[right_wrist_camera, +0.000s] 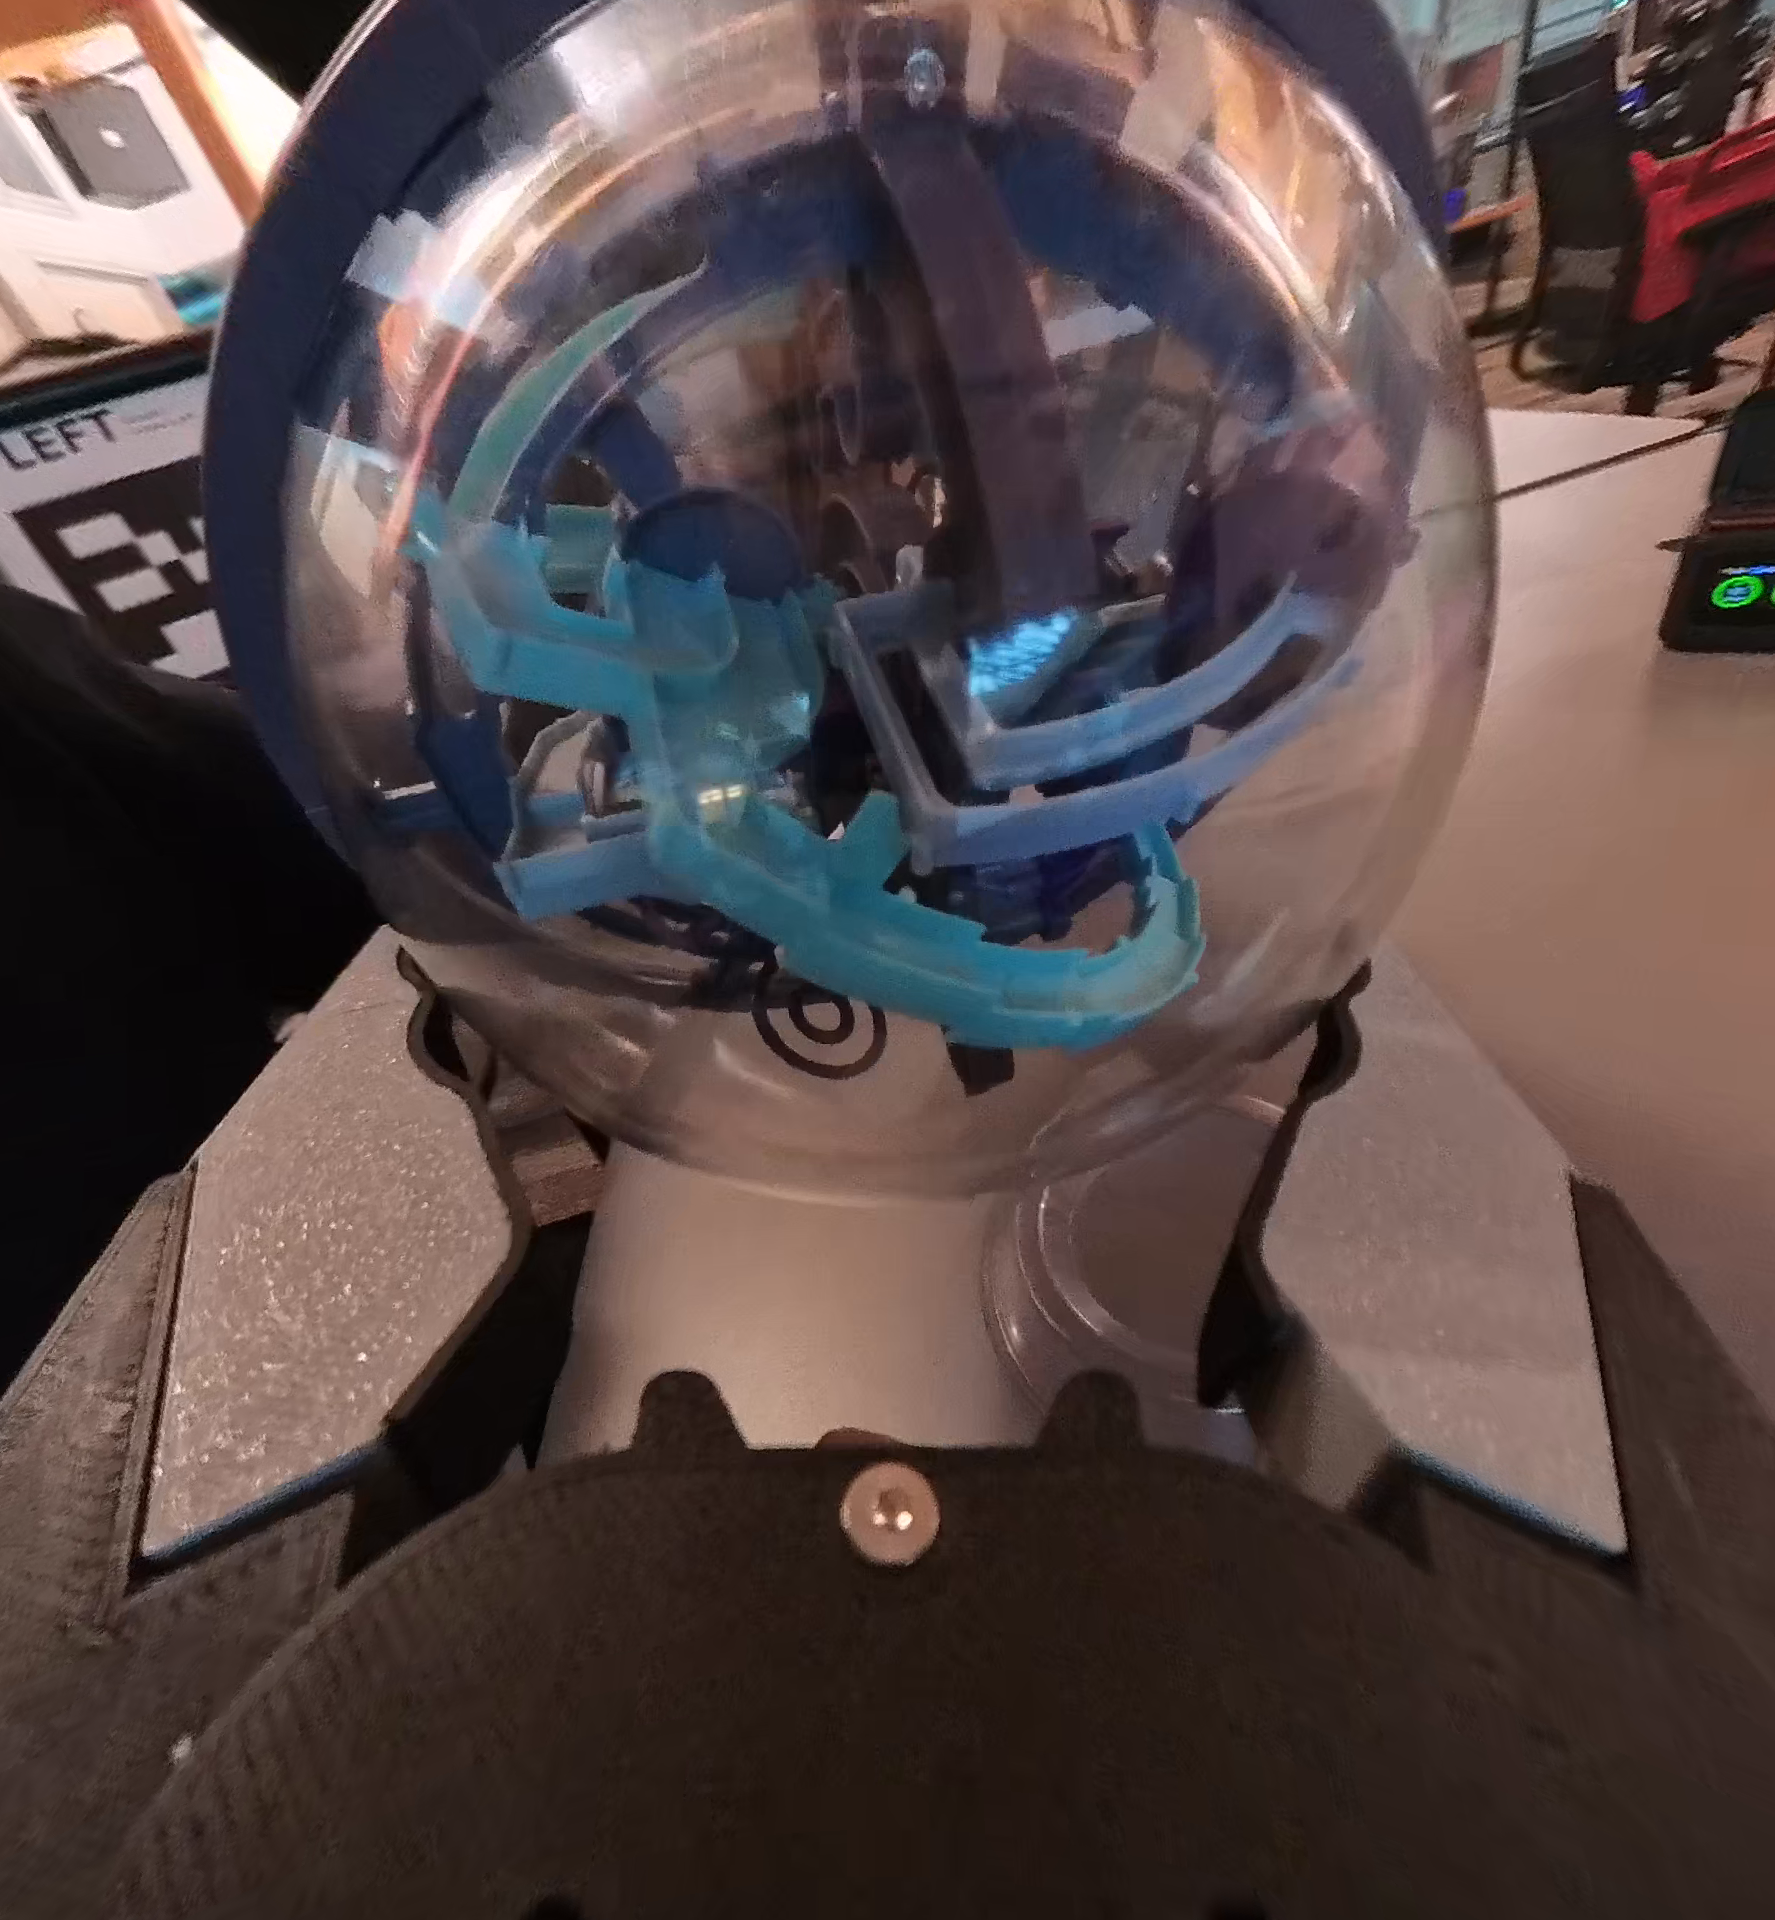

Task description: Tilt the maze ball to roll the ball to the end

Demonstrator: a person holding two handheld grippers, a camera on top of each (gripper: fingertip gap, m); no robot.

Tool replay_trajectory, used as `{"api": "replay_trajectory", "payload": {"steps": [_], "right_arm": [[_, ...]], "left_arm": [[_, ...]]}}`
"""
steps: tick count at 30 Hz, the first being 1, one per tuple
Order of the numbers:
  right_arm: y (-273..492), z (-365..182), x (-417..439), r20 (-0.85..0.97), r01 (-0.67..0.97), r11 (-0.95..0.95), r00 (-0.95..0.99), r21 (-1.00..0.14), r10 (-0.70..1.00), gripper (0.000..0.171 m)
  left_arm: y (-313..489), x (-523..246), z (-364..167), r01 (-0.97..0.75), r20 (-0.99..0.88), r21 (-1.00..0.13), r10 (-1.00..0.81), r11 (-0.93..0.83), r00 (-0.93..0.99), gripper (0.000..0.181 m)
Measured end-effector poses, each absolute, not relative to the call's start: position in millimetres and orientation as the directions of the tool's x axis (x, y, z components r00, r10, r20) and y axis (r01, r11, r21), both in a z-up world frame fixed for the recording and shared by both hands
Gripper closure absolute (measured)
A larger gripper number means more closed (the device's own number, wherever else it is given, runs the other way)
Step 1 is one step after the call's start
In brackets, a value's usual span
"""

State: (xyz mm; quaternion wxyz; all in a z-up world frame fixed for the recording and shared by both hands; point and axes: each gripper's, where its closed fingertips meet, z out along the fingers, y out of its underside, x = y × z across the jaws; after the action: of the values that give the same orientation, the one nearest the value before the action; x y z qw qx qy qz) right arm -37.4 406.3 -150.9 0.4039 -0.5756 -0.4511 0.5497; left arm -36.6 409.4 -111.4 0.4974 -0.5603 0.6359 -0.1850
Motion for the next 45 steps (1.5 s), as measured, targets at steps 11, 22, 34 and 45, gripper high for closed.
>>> {"api": "replay_trajectory", "payload": {"steps": [11,22,34,45], "right_arm": [[413.3,-142.1,-28.2,-0.241,-0.02,-0.241,0.14,-0.97,0.96,0.014],[410.7,-139.4,-24.9,-0.239,-0.04,-0.236,0.171,-0.971,0.956,0.013],[419.7,-137.4,-20.3,-0.204,-0.054,-0.198,0.143,-0.979,0.969,0.014],[429.1,-120.1,-11.0,-0.174,-0.116,-0.164,0.089,-0.98,0.981,0.013]], "left_arm": [[417.8,-24.8,-106.2,-0.472,-0.45,-0.785,-0.893,0.401,-0.01,0.033],[413.7,-19.2,-100.7,-0.438,-0.459,-0.782,-0.885,0.443,-0.074,0.033],[421.8,-16.1,-100.0,-0.512,-0.494,-0.734,-0.868,0.446,-0.047,0.033],[428.6,-7.5,-86.4,-0.547,-0.526,-0.712,-0.851,0.44,0.0,0.033]]}}
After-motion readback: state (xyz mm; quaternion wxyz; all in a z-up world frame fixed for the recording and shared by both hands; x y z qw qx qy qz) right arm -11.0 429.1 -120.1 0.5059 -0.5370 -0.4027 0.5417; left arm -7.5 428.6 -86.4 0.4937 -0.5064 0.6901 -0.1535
